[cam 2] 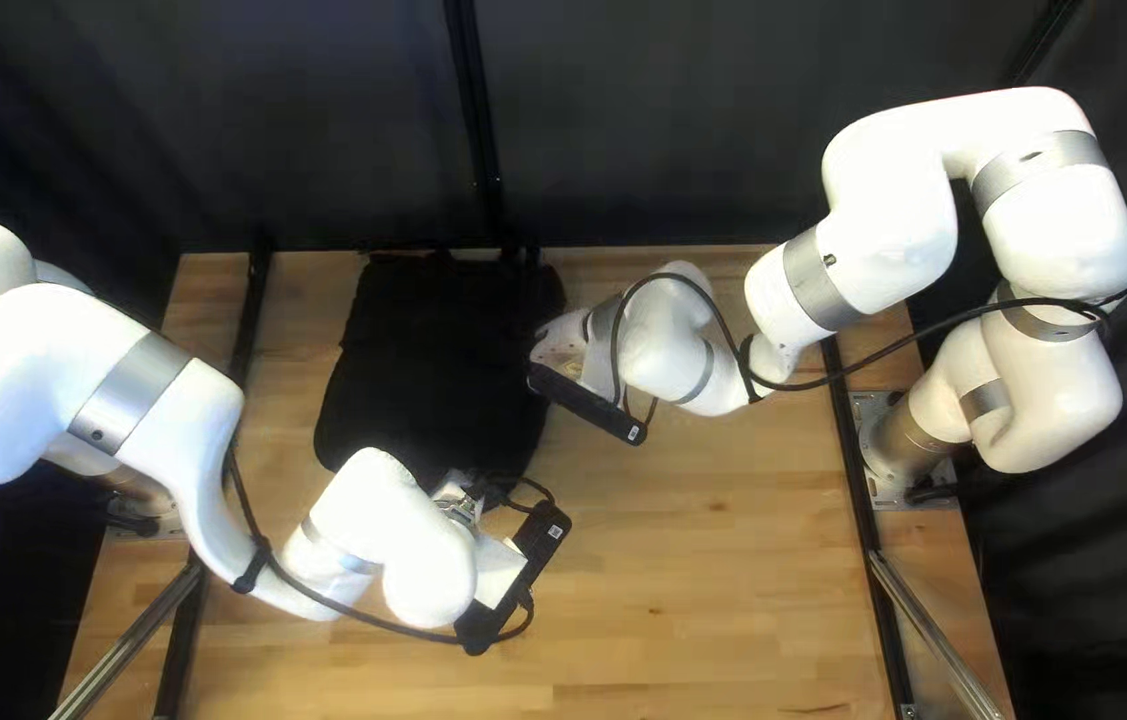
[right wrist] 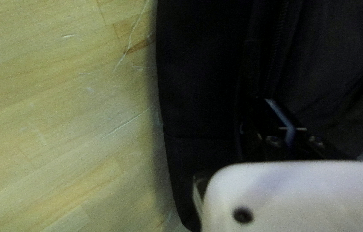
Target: Remove a lunch box from a kids backpack
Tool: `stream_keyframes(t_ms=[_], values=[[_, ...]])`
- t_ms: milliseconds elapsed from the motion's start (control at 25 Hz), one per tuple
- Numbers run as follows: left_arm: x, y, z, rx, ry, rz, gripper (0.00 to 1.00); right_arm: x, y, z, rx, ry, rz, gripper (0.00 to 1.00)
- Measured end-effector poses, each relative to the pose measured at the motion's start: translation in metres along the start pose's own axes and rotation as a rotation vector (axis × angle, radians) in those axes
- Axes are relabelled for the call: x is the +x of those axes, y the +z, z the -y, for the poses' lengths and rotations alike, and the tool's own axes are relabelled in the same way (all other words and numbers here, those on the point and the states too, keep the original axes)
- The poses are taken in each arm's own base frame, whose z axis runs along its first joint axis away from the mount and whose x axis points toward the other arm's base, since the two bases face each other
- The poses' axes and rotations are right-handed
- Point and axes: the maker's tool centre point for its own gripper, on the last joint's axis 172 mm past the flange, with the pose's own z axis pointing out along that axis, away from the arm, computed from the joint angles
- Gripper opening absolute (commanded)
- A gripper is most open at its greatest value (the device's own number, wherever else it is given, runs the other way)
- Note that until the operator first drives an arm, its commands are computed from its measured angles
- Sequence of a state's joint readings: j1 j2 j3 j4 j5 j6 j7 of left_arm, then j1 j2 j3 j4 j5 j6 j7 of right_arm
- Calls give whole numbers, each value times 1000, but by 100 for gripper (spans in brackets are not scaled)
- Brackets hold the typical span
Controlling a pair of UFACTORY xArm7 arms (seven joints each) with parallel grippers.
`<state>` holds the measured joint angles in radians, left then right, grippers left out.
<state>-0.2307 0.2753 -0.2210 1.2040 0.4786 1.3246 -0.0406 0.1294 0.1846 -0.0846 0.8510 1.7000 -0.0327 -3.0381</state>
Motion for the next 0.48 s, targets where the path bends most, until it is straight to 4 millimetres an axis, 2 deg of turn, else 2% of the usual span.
stream_keyframes(t_ms=[480], values=[[0, 0, -3, -3, 9, -4, 0, 0, 0, 0, 0, 0, 0, 100]])
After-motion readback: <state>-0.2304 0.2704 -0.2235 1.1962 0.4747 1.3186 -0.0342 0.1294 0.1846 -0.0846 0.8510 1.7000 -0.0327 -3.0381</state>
